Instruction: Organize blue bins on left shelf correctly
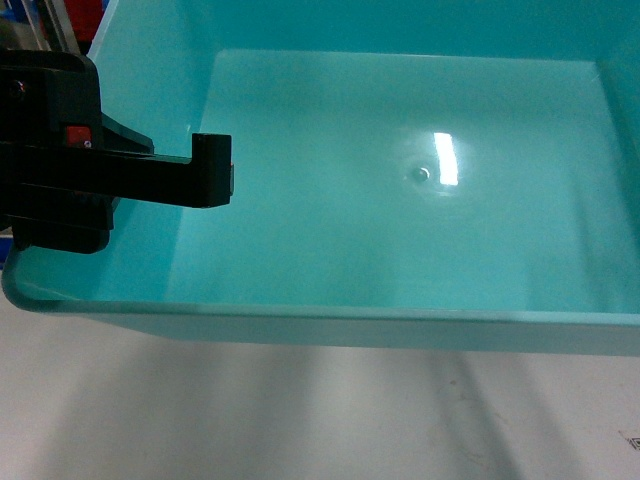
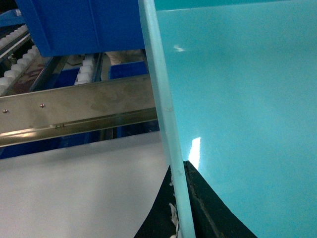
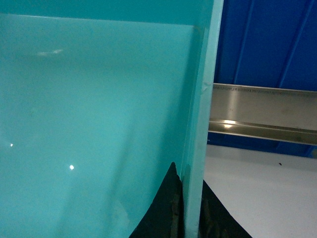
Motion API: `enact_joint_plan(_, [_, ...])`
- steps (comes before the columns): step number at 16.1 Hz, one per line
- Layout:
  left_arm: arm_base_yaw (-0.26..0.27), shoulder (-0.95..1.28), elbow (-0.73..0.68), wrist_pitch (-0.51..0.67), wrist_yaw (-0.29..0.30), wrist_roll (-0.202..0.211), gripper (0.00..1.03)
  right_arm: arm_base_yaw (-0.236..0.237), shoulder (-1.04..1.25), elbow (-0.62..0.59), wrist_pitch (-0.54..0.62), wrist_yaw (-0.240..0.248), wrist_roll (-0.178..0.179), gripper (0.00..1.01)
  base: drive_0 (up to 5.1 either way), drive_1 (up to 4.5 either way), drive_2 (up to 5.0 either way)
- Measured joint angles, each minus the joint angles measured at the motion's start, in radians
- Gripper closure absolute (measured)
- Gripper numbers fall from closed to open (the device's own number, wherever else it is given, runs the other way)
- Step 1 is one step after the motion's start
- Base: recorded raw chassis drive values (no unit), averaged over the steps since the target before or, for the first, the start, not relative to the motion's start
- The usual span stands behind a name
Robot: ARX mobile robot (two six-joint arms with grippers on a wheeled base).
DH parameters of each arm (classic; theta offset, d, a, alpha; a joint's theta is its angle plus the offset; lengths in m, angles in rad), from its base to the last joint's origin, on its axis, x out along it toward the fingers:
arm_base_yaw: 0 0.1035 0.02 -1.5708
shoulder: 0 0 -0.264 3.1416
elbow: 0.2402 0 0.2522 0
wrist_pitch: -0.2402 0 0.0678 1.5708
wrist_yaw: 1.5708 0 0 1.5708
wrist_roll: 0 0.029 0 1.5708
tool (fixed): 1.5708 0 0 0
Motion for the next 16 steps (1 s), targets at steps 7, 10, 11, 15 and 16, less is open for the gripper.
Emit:
enact_joint_plan(7, [-0.003, 0.001, 0.0, 0.0, -0.001, 0.002, 1.01, 0.0, 0.0, -0.002, 0.0, 0.001, 0.001, 0.99, -4.2, -0.09, 4.4])
enact_joint_plan(10, [-0.003, 0.001, 0.0, 0.0, -0.002, 0.002, 1.01, 0.0, 0.0, -0.002, 0.0, 0.001, 0.001, 0.99, -4.9, 0.65, 3.6])
enact_joint_plan(11, [-0.003, 0.001, 0.0, 0.0, -0.002, 0.003, 1.01, 0.0, 0.0, -0.002, 0.0, 0.001, 0.001, 0.99, -5.1, 2.3, 2.3])
enact_joint_plan(15, [-0.003, 0.001, 0.0, -0.002, -0.002, 0.004, 1.01, 0.0, -0.002, -0.002, -0.003, 0.001, 0.001, 0.99, -5.0, 2.49, 2.5])
enact_joint_plan(16, [-0.003, 0.001, 0.0, 0.0, -0.003, 0.004, 1.01, 0.0, -0.002, -0.002, 0.0, 0.001, 0.001, 0.99, -4.9, 2.59, 2.6])
